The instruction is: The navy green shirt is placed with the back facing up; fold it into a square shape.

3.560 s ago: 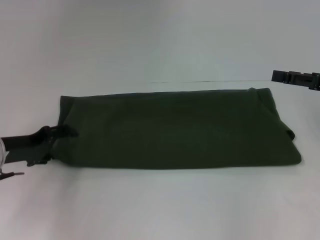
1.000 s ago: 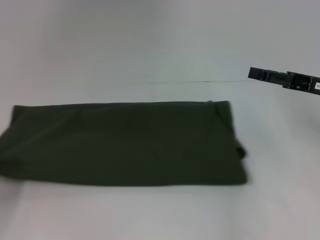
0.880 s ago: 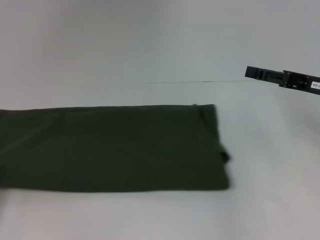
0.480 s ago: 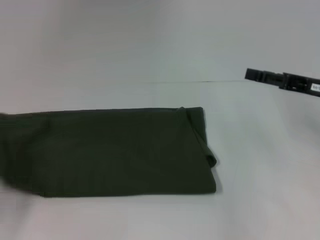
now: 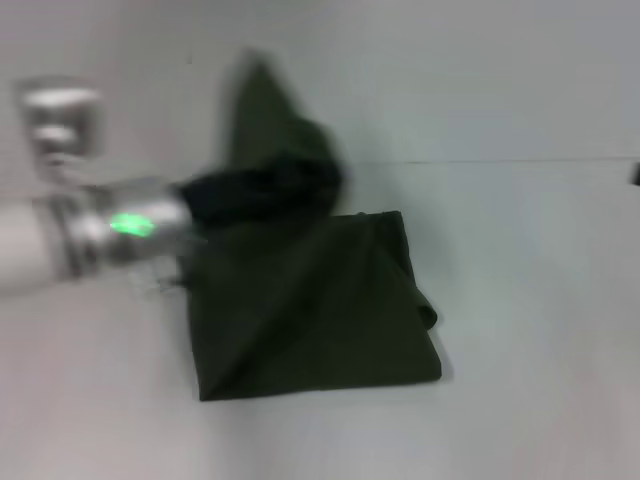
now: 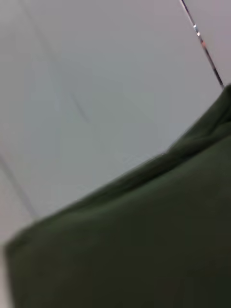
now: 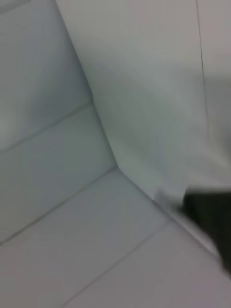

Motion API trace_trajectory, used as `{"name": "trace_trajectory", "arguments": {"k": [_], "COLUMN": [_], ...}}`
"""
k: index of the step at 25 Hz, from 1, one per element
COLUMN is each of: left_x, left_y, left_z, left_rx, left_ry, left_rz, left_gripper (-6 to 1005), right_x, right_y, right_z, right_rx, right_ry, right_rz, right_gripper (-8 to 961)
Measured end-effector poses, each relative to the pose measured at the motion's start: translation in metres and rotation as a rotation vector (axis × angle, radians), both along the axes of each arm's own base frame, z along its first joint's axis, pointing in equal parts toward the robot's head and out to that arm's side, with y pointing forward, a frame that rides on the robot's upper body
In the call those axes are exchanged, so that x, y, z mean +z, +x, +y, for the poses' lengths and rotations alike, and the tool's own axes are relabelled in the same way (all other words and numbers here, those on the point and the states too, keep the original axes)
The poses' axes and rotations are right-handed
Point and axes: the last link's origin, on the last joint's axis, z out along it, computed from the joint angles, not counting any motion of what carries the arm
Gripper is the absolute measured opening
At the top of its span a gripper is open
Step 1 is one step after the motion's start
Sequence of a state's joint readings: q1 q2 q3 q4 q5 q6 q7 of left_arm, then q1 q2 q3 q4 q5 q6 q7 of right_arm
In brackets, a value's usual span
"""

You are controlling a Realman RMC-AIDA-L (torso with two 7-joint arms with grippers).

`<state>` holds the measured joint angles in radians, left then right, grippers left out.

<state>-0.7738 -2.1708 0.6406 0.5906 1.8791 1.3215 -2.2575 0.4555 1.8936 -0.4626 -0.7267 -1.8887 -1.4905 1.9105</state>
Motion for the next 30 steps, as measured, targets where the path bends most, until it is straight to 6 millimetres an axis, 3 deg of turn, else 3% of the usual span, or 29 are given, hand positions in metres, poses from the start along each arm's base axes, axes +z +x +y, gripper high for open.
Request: {"name": "trace_trajectory", "arguments": {"k": [3,7,12,16,20,21,22,30], "left_x": [-0.048,-0.101,-0.119,-0.113,-0.089,-0.077,-0.077,-0.032], "left_y": [0.015,0.022,0.017,0.023,0.026,0.014,0.014,-0.053], "left_z": [0.002,-0.019,-0.055,-0.068,-0.075,-0.07,-0.07,-0.034], "left_rx": [0.033,0.103,0.105,0.029,-0.092,-0.087,-0.087,0.118], "left_ry": [-0.023,-0.012,0.047,0.043,0.068,0.102,0.102,0.245], "left_rz": [-0.016,-0.052,-0.134,-0.209,-0.319,-0.319,-0.319,-0.146], "left_gripper": [41,41,41,215,343,390,437,771], "right_x": [0.021,0.034,0.03,0.021,0.015,0.013,0.013,-0.004], "right_y": [0.014,0.024,0.021,0.021,0.016,0.013,0.013,-0.005], "right_z": [-0.017,-0.027,-0.018,-0.012,-0.006,-0.002,-0.002,0.009], "right_rx": [-0.008,-0.012,-0.008,-0.025,-0.038,-0.043,-0.043,-0.072], "right_ry": [0.034,0.072,0.063,0.037,0.005,-0.014,-0.014,-0.131], "right_rz": [-0.026,-0.085,-0.121,-0.138,-0.135,-0.125,-0.125,-0.061], "right_gripper": [897,897,897,897,897,897,897,897]}}
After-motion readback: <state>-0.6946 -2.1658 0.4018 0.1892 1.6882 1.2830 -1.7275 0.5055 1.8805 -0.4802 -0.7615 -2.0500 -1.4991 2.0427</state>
